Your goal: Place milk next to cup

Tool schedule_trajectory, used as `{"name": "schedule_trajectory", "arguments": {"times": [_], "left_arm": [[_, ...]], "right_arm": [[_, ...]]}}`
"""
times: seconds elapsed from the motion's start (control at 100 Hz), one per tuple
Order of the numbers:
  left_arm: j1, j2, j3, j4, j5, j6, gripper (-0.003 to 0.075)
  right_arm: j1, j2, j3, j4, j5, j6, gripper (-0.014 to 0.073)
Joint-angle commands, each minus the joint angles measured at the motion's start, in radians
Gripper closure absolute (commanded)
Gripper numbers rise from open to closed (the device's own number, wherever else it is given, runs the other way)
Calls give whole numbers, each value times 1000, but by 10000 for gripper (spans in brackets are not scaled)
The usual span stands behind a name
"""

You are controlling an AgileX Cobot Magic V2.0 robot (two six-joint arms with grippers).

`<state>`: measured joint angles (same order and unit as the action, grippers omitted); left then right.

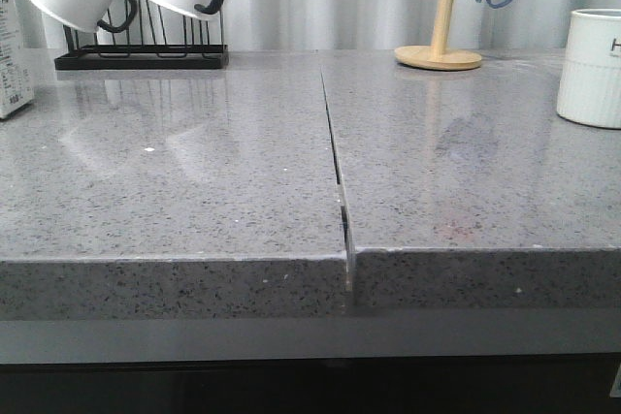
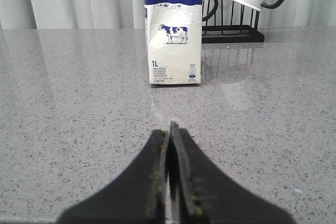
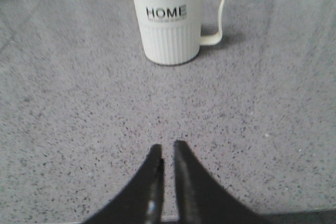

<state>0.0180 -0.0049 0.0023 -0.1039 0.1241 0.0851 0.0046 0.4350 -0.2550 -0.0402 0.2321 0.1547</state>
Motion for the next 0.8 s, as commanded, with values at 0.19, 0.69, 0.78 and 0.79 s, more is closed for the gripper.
{"name": "schedule_trajectory", "arguments": {"times": [0.19, 0.69, 0.78, 0.79], "left_arm": [[-5, -33, 33, -10, -83, -9, 741], [-5, -33, 33, -10, -83, -9, 741], [-5, -33, 33, -10, -83, -9, 741], [-5, -33, 33, -10, -83, -9, 741]], "right_arm": [[-3, 272, -37, -4, -417, 3, 211], [-182, 705, -140, -10, -835, -31, 211], [-182, 774, -190, -25, -836, -31, 211], [-182, 785, -198, -32, -836, -31, 211]]}}
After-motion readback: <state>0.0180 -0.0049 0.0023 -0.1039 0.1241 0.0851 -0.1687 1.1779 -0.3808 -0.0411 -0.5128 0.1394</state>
